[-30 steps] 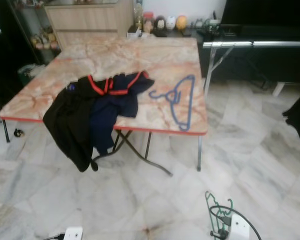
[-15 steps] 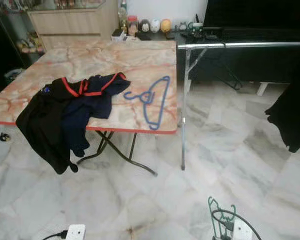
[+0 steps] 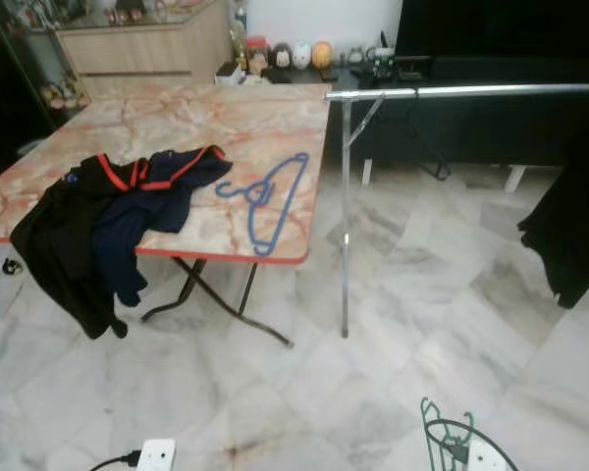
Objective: Hang hanger
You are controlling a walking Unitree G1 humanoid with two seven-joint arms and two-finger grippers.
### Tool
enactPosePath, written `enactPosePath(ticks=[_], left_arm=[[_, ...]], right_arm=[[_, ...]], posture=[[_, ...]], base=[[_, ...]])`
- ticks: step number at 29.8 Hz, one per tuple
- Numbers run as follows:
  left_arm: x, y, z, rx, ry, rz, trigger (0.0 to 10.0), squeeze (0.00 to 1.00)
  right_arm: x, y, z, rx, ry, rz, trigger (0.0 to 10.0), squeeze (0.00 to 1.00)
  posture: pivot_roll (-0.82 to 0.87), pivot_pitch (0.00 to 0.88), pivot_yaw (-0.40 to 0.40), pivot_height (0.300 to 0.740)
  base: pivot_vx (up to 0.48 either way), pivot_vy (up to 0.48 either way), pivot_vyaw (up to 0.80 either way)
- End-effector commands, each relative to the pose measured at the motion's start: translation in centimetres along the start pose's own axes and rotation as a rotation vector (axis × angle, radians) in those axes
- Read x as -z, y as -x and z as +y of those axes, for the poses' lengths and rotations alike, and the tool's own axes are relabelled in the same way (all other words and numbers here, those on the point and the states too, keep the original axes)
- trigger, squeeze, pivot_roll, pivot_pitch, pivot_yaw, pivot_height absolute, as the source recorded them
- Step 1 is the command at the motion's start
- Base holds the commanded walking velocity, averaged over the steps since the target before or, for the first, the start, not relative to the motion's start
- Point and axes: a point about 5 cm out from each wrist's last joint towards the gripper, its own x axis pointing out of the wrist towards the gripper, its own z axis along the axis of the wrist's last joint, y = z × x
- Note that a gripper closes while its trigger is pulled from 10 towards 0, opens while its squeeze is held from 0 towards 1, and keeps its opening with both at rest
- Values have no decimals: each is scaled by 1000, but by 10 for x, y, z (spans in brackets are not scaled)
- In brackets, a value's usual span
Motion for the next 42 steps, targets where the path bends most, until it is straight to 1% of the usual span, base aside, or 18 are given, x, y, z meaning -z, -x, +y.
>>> enactPosePath(ticks=[1, 6, 11, 22, 27, 30, 33, 38, 42], left_arm=[[5, 1, 3, -5, -13, 19, 10000, 0], [4, 0, 0, 2, -13, 17, 10000, 0], [2, 0, -3, 4, -9, 15, 10000, 0], [3, 0, -3, 0, -7, 16, 10000, 0], [3, 0, -2, -5, -4, 16, 10000, 0], [1, 0, -3, -4, 33, 0, 10000, 0], [0, -1, -3, -5, 38, -8, 10000, 0], [-1, -1, -3, -5, 21, -5, 10000, 0], [1, -1, -4, -2, 25, -2, 10000, 0]], right_arm=[[2, 0, 6, -12, -9, 8, 10000, 0], [0, 0, 6, -8, -23, 1, 10000, 0], [0, -1, 6, -14, -15, 1, 10000, 0], [0, 0, 6, -16, -13, 3, 10000, 0], [1, -1, 8, -20, -9, 5, 10000, 0], [1, -1, 10, -23, -8, 6, 10000, 0], [1, -1, 10, -23, -11, 2, 10000, 0], [2, 0, 11, -25, -15, -2, 10000, 0], [3, 0, 8, -26, -13, 0, 10000, 0]], posture=[[39, 0, 28, 740], [31, 0, 30, 740], [36, 0, 28, 740], [39, 1, 30, 740], [39, 4, 29, 740], [36, 3, 27, 740], [37, 0, 28, 740], [39, 0, 28, 740], [54, 0, 18, 740]], base=[[0, -382, 0], [0, -385, 0], [0, -385, 0], [0, -363, 0], [0, 0, 0], [0, 0, 0], [0, 0, 0], [0, 0, 0], [0, 0, 0]])
